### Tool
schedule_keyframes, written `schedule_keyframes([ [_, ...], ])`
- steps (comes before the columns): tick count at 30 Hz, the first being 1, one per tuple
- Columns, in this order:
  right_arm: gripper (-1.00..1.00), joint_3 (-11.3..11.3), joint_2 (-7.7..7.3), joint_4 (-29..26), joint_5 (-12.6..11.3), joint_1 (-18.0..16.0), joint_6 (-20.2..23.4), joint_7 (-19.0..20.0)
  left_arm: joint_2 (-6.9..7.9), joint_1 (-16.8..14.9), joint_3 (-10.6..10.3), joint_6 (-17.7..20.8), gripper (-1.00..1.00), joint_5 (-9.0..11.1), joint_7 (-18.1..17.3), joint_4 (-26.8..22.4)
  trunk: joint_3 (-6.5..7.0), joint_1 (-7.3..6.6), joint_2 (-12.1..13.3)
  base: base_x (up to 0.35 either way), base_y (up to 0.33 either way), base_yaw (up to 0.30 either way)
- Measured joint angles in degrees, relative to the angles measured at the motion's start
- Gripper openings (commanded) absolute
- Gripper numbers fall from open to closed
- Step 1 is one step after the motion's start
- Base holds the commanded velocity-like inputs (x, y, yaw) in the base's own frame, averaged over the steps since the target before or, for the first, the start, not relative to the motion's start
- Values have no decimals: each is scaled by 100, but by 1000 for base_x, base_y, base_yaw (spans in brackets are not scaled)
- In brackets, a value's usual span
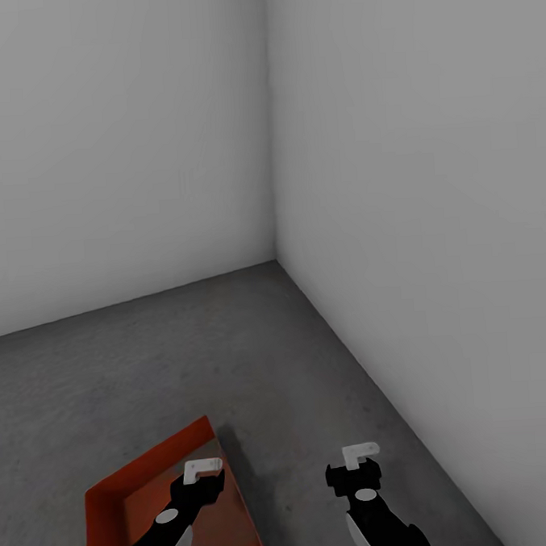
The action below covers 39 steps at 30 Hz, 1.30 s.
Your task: Move the two storage containers from the living room to the garage. In the garage, place one container on the floor and stack the other container on top of it (either order is fine).
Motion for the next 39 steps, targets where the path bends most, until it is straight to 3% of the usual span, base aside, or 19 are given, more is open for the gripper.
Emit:
schedule_keyframes([
  [39, 100, 23, 6, 52, 23, 0, 3, 8, 3, 0, -2, 41, 100, -32, -39, 0, 376, -21, 39, 0, 0, -109],
])
